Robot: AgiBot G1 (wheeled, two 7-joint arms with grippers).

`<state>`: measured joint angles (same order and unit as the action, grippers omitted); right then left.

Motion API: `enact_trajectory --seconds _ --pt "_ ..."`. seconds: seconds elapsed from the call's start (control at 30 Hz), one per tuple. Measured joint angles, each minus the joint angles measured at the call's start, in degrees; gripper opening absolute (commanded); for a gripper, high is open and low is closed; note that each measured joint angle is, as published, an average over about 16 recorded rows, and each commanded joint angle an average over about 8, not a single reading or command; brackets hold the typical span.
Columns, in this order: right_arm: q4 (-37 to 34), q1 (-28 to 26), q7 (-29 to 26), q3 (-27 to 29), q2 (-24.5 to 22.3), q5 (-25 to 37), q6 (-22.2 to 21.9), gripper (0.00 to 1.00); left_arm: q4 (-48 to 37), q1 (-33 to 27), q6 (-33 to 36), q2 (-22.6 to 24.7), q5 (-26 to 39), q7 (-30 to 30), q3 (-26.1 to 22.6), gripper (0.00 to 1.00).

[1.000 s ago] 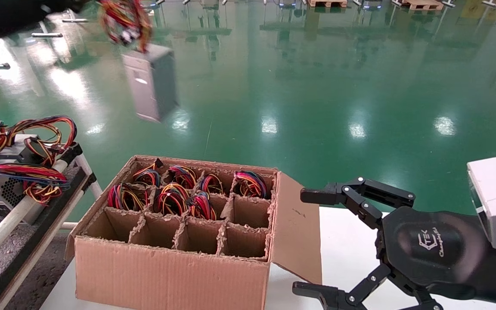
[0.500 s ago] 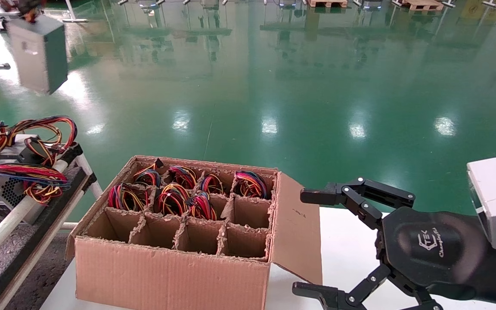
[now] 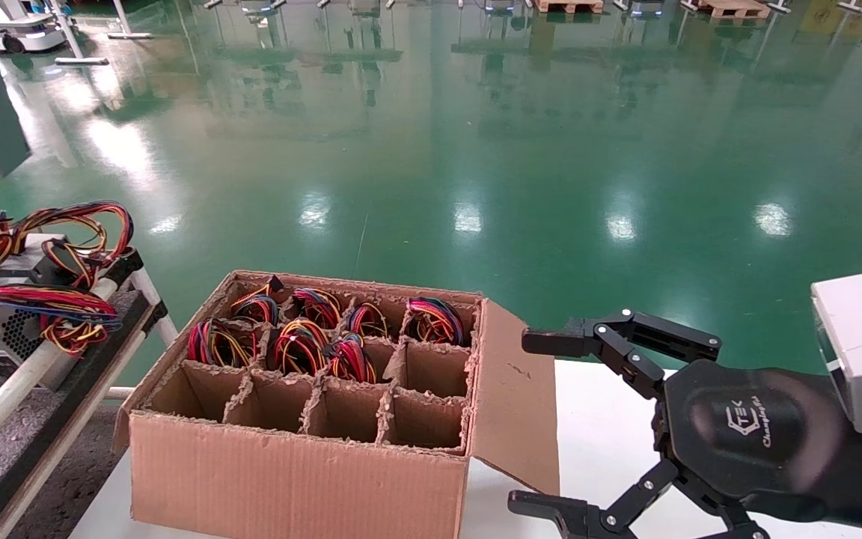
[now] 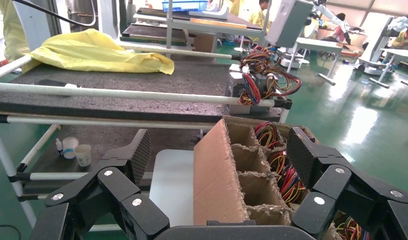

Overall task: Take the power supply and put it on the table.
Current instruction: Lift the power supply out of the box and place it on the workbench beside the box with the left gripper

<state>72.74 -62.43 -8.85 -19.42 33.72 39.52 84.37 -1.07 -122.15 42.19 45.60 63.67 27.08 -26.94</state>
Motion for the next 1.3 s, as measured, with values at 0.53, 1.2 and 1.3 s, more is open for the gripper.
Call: enact_trajectory --seconds 0.53,1.2,1.3 --pt "0.00 0.00 0.01 -0.02 -0.01 -0.01 -0.01 1.00 -0.11 0.78 -0.79 -6.16 2.88 -1.14 -2.04 0.00" --pt "0.00 -0.01 0.02 -0.04 -0.01 -0.02 -0.01 1.00 0.52 2.10 -0.55 -8.58 3.60 -2.29 -2.54 0.00" --pt "0.00 -0.01 0.02 -0.04 -0.02 -0.03 -0.02 1.00 0.67 1.98 -0.61 -9.00 3.53 -2.40 -2.49 0.00"
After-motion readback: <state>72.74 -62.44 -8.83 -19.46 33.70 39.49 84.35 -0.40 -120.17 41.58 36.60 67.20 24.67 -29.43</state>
